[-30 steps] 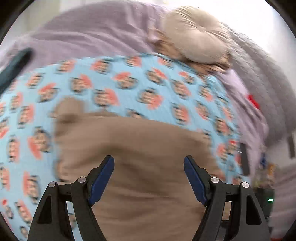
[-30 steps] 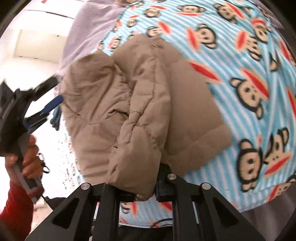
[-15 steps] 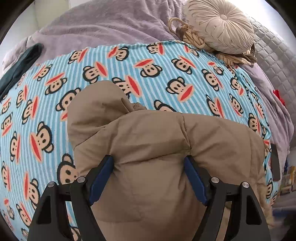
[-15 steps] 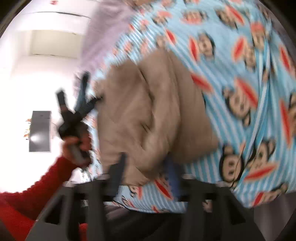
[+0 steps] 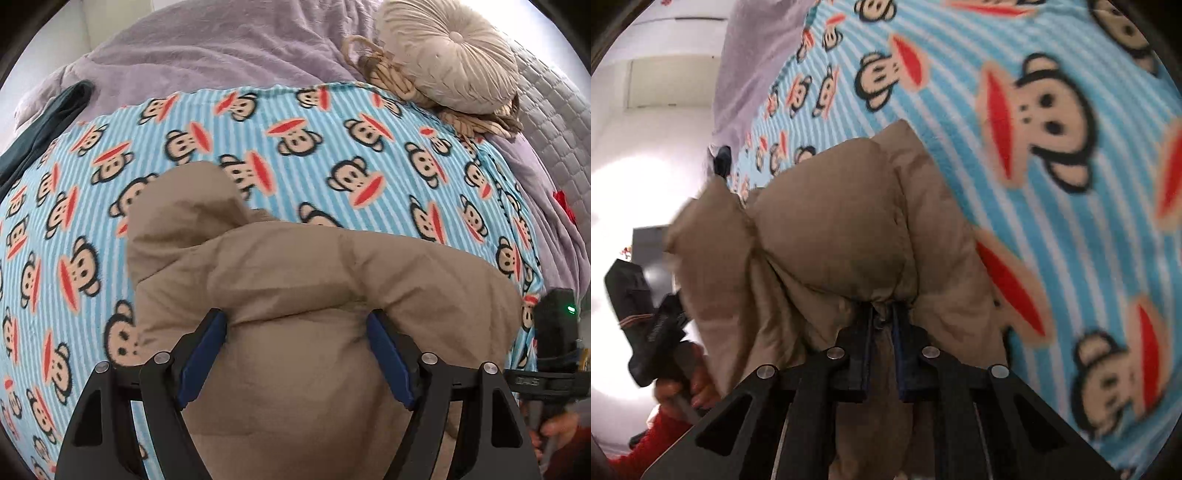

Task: Fold large clothes
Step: 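Grasp the jacket bundle with the right tool and press the fold together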

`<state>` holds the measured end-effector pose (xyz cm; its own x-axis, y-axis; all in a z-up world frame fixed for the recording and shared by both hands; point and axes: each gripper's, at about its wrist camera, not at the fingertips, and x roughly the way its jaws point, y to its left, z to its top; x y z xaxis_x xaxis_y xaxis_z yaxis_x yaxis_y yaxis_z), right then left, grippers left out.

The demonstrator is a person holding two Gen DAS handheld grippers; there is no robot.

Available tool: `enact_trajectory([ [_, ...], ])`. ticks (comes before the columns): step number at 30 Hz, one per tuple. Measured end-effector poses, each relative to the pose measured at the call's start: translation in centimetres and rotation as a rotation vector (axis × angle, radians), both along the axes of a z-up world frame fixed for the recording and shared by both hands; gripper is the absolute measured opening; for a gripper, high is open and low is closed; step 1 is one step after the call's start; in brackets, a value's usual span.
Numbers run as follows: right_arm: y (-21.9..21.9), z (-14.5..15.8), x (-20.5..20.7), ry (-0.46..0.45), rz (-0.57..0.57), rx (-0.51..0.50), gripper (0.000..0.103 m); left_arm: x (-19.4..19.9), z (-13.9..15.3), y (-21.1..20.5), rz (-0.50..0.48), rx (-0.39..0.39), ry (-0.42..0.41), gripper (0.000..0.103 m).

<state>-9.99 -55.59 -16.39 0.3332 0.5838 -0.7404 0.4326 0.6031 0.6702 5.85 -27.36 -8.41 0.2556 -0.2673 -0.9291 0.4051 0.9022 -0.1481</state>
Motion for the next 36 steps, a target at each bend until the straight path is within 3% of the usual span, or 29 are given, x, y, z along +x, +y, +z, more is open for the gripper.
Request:
enact_trajectory([
  [4,0.0,-0.9,-0.2,0.036,-0.015,0.017,0.012,-0.3,-0.6,-2.0,-0.040,0.098,-0.031,0.078],
  [6,-0.1,0.6,-0.2,0.050,0.003,-0.060,0.015,-0.4,-0.7,-2.1,-0.043,0.108,-0.036,0.078],
  [8,-0.4,2.7,-1.1,0.049,0.011,-0.165,0.042,-0.5,-0.7,-1.9,-0.045,0.107,-0.036,0.078],
  [10,-1.1,5.4,-2.5,-0.014,-0.019,-0.222,0.051,-0.5,-0.7,-1.8,-0.046,0.106,-0.031,0.078],
  [13,-0.8,9.3,-4.2,-0.129,-0.021,-0.226,0.050,-0.5,-0.6,-1.8,-0.044,0.108,-0.029,0.078],
  [16,1.4,11.4,-5.0,-0.199,0.053,-0.192,0.042,-0.7,-0.7,-1.9,-0.041,0.117,-0.036,0.078],
  [19,5.2,10.5,-5.0,-0.175,0.181,-0.233,0.038,-0.8,-0.8,-2.1,-0.039,0.128,-0.041,0.078],
  [21,6.6,8.5,-5.6,-0.099,0.222,-0.300,0.038,-0.9,-0.8,-2.1,-0.042,0.134,-0.041,0.079],
  [25,6.8,5.5,-6.3,-0.035,0.176,-0.250,0.038,-1.0,-0.3,-1.9,-0.045,0.136,-0.033,0.079],
  [34,6.6,4.2,-5.4,-0.007,0.186,-0.221,0.039,-1.9,2.0,3.6,0.032,0.036,0.033,0.079],
  [36,6.5,3.5,-4.0,-0.002,0.183,-0.212,0.040,-2.2,2.0,5.0,0.053,0.015,0.068,0.089],
])
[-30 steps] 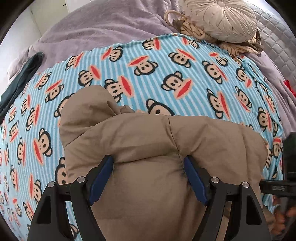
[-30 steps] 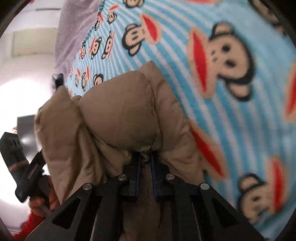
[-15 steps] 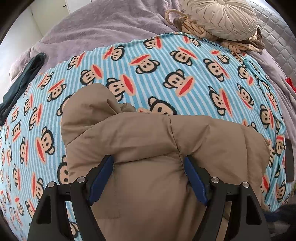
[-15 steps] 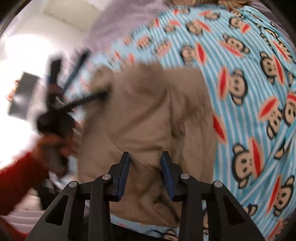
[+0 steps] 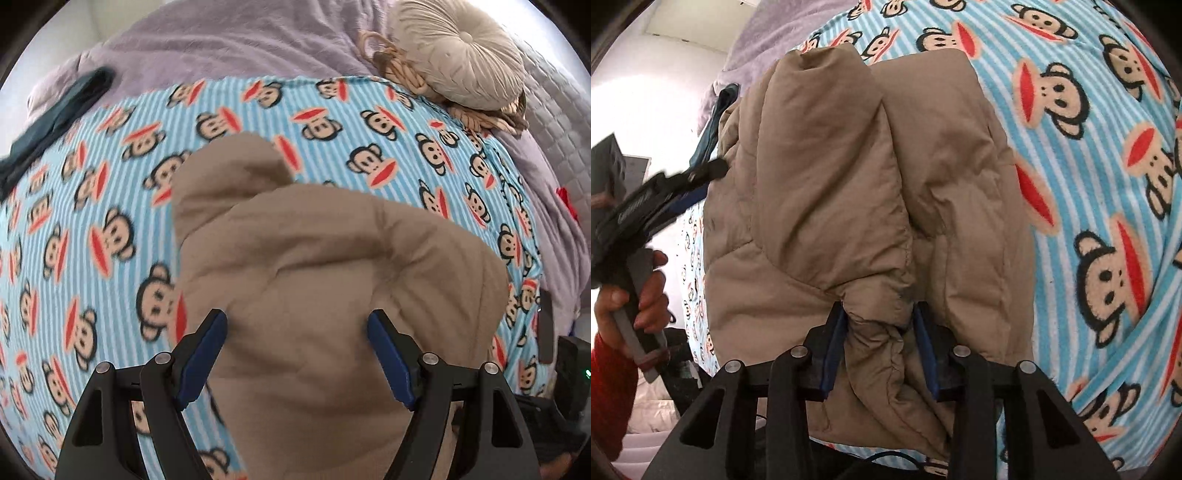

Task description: Fold large clothes

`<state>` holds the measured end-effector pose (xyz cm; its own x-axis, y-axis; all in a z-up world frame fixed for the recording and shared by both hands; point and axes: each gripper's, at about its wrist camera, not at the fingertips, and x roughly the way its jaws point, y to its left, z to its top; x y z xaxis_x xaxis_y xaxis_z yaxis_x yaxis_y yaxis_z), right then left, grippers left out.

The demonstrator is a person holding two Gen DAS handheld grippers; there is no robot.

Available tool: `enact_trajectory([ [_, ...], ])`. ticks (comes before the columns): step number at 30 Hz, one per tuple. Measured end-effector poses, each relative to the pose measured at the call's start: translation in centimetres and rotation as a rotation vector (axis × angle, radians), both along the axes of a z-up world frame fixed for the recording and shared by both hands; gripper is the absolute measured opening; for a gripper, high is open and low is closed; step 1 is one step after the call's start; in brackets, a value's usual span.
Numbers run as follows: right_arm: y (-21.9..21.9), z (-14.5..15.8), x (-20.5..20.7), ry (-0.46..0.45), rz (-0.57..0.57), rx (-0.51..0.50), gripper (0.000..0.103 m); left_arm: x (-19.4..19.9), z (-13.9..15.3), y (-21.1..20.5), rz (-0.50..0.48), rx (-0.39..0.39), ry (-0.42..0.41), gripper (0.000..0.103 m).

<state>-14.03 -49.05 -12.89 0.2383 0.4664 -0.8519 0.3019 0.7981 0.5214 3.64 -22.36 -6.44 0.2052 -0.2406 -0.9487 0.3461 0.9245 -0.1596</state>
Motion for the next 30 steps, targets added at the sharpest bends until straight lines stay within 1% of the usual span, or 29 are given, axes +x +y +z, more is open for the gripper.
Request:
enact_trajectory([
  [1,-0.1,-0.1,0.1,0.002,-0.002,0.002,0.041,-0.2,0.0,0.5,0.010,-0.008,0.007,0.103],
  [3,-0.3,-0.1,0.3,0.006,0.000,0.001,0.042,-0.7,-0.1,1.9,0.031,-0.039,0.013,0.103],
  [6,-0.5,0.1,0.1,0.011,0.005,0.001,0.043,-1.1,-0.9,3.7,0.067,-0.082,0.061,0.103],
  [8,-0.5,0.2,0.1,0.015,0.002,0.005,0.044,-1.3,-1.9,4.9,0.102,-0.113,0.108,0.103],
  [9,-0.6,0.2,0.4,0.019,0.000,0.008,0.044,-1.3,-2.5,5.6,0.123,-0.144,0.148,0.103],
  [12,-1.1,0.6,1.0,0.028,-0.008,0.013,0.047,-1.4,-4.0,6.8,0.169,-0.214,0.228,0.103],
  [14,-1.6,1.3,1.3,0.012,-0.011,0.007,0.055,-1.5,-4.4,7.1,0.179,-0.232,0.247,0.103],
  [15,-1.9,1.9,1.4,-0.002,-0.015,0.000,0.058,-1.7,-4.6,7.1,0.178,-0.235,0.249,0.103],
  [17,-2.9,3.0,1.6,-0.035,-0.030,-0.018,0.068,-1.9,-4.8,6.9,0.168,-0.234,0.252,0.103],
  [18,-3.3,3.3,1.7,-0.043,-0.038,-0.025,0.071,-1.9,-4.8,6.8,0.163,-0.234,0.253,0.103],
  [20,-4.3,3.7,2.0,-0.050,-0.053,-0.039,0.082,-1.9,-4.9,6.5,0.155,-0.233,0.256,0.103],
  [23,-6.1,3.4,2.5,-0.037,-0.075,-0.067,0.082,-1.6,-4.9,6.5,0.145,-0.237,0.261,0.103],
  [24,-6.7,3.2,2.6,-0.027,-0.083,-0.064,0.084,-1.5,-4.9,6.4,0.139,-0.239,0.263,0.103],
  [25,-7.1,3.0,2.7,-0.021,-0.087,-0.054,0.091,-1.5,-5.0,6.3,0.136,-0.242,0.267,0.103],
  [26,-7.4,2.7,2.8,-0.017,-0.090,-0.040,0.095,-1.4,-5.0,6.3,0.133,-0.246,0.272,0.103],
  [29,-8.2,1.7,3.1,-0.006,-0.095,-0.008,0.096,-1.4,-5.3,6.3,0.125,-0.267,0.292,0.103],
  [30,-8.2,1.3,3.2,-0.001,-0.094,0.011,0.101,-1.3,-5.4,6.3,0.123,-0.272,0.298,0.103],
])
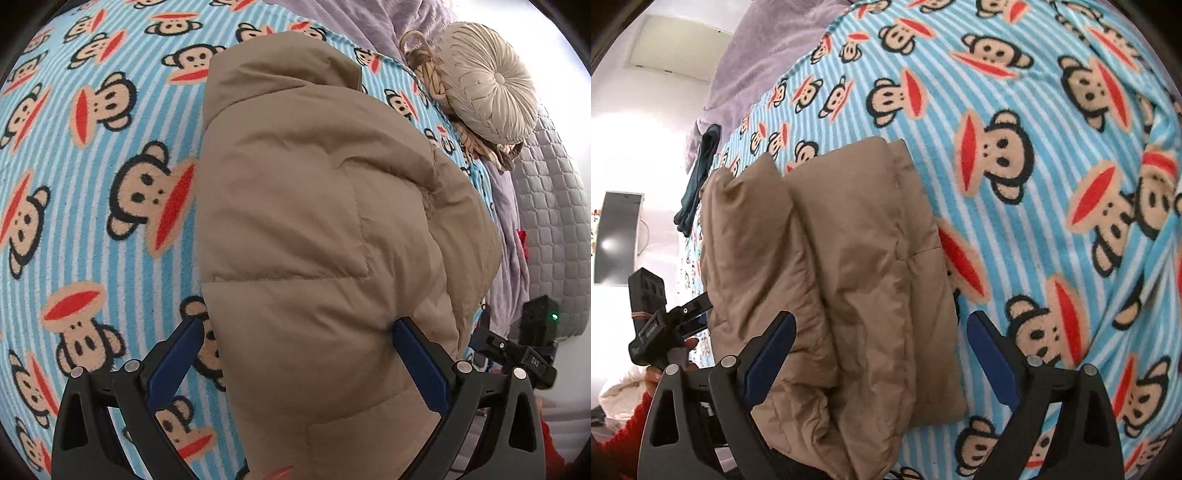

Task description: Fold large clothes

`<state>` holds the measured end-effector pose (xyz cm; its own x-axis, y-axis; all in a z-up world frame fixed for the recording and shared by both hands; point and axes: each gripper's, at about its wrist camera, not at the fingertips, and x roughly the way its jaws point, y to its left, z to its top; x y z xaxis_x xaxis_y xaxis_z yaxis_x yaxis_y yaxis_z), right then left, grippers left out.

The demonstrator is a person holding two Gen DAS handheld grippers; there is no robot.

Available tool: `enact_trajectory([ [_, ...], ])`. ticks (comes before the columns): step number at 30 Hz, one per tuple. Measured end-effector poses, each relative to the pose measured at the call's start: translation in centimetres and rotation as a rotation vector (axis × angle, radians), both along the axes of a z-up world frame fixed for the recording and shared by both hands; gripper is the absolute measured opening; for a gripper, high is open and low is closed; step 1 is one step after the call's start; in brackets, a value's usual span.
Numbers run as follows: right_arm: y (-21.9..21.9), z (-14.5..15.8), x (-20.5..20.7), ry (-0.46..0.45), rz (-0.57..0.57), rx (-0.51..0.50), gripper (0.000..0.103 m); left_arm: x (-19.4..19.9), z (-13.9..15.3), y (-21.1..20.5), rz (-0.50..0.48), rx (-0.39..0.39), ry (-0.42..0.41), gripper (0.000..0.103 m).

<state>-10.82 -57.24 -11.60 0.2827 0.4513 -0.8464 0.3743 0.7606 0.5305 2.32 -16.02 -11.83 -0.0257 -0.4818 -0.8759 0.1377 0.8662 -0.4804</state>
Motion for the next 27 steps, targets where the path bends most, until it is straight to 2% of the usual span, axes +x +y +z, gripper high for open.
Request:
enact_trajectory([
  [3,-0.3,-0.9,0.4,-0.009,-0.005,0.049,0.103,0.0,-0.4,0.1,-0.008,-0.041,0.031,0.103],
  [8,-0.7,-2.7,1.1,-0.014,-0.016,0.175,0.103,0.1,-1.9,1.1,-0.019,-0.157,0.111,0.103],
  [12,-0.9,-4.2,1.9,0.010,0.006,0.224,0.103,0.4,-3.9,2.7,0.008,-0.262,0.198,0.103],
  [14,-1.0,-4.7,2.3,0.017,0.023,0.245,0.103,0.4,-4.3,2.9,0.007,-0.286,0.216,0.103],
  [18,-0.5,-4.5,3.3,-0.032,0.081,0.314,0.103,0.2,-4.0,2.3,-0.035,-0.296,0.202,0.103],
  [20,0.4,-4.3,4.1,-0.048,0.134,0.304,0.103,0.1,-4.1,1.6,-0.069,-0.273,0.188,0.103],
  [24,1.8,-5.7,6.0,0.001,0.229,0.222,0.103,0.2,-4.5,0.3,-0.113,-0.247,0.167,0.103],
  [27,2.1,-7.5,7.1,0.039,0.236,0.250,0.103,0.4,-5.1,-0.1,-0.123,-0.255,0.166,0.103],
])
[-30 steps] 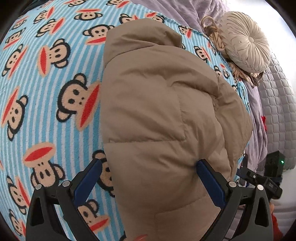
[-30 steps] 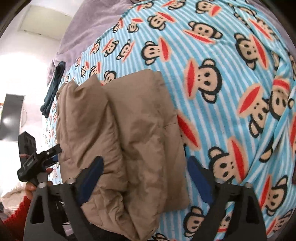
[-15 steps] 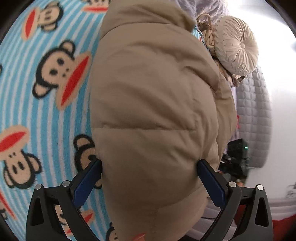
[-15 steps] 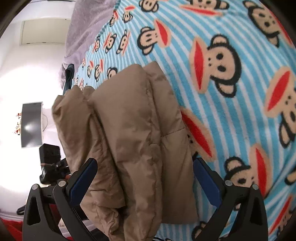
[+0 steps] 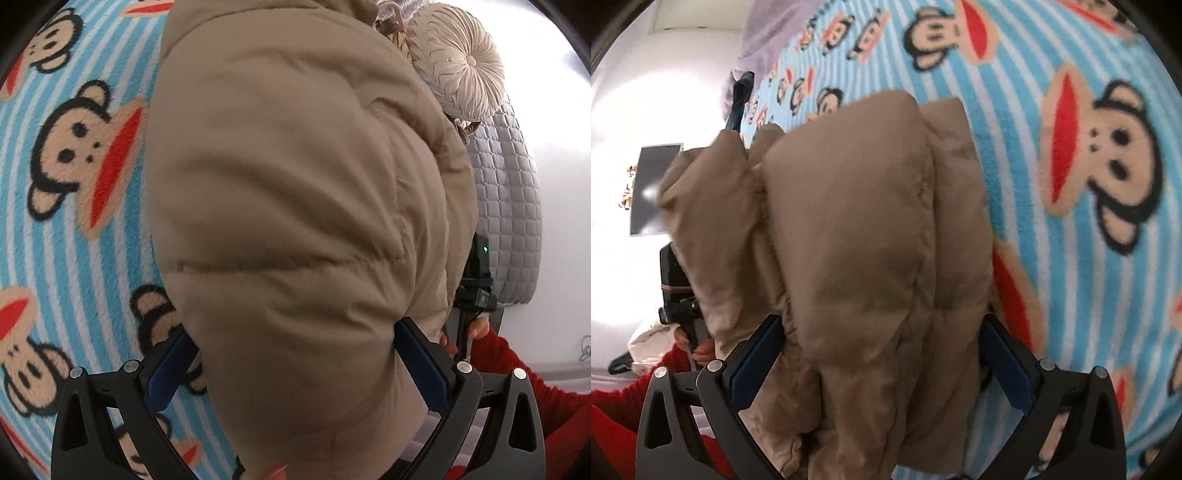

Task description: Fold large clothes

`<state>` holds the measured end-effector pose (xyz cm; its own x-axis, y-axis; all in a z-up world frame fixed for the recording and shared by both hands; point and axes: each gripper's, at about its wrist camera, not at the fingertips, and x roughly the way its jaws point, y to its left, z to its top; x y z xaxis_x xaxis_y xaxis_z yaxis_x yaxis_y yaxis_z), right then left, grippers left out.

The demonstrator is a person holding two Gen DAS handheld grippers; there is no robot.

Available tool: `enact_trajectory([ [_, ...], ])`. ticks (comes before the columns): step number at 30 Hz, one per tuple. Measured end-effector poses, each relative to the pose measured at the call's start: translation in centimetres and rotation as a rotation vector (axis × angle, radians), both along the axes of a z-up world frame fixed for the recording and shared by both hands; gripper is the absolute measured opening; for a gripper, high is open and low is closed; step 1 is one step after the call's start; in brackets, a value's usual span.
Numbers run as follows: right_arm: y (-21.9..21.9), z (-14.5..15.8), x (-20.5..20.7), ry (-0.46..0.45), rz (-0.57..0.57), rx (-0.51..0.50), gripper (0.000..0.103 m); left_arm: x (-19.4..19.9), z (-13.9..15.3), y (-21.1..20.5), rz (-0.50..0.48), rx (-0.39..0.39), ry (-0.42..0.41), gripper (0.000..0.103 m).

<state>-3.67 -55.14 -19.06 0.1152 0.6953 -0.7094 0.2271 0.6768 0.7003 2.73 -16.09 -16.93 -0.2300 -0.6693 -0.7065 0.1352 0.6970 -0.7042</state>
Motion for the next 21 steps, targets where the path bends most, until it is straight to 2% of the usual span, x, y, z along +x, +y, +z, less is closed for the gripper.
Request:
enact_trajectory([
  [7,2.3,-1.8,2.5,0.011,0.006,0.157,0.103,0.1,-1.7,-1.3,0.046,-0.027,0.050,0.103],
  [11,3.5,-2.3,3.5,0.029,-0.010,0.159,0.103,0.1,-2.2,-2.0,0.086,-0.028,0.079,0.103],
  [16,3.5,-2.6,3.5,0.100,-0.084,0.161,0.102,-0.4,-0.7,-2.5,0.088,-0.023,0.025,0.098],
  [18,3.6,-2.1,3.1,0.104,-0.110,0.168,0.098,-0.6,0.2,-2.4,0.090,-0.042,0.002,0.094],
  [20,3.8,-1.5,2.9,0.097,-0.140,0.194,0.080,-0.6,1.1,-2.2,0.092,-0.070,-0.020,0.089],
  [21,3.8,-1.1,2.9,0.087,-0.156,0.213,0.077,-0.6,1.6,-2.0,0.092,-0.083,-0.029,0.089],
])
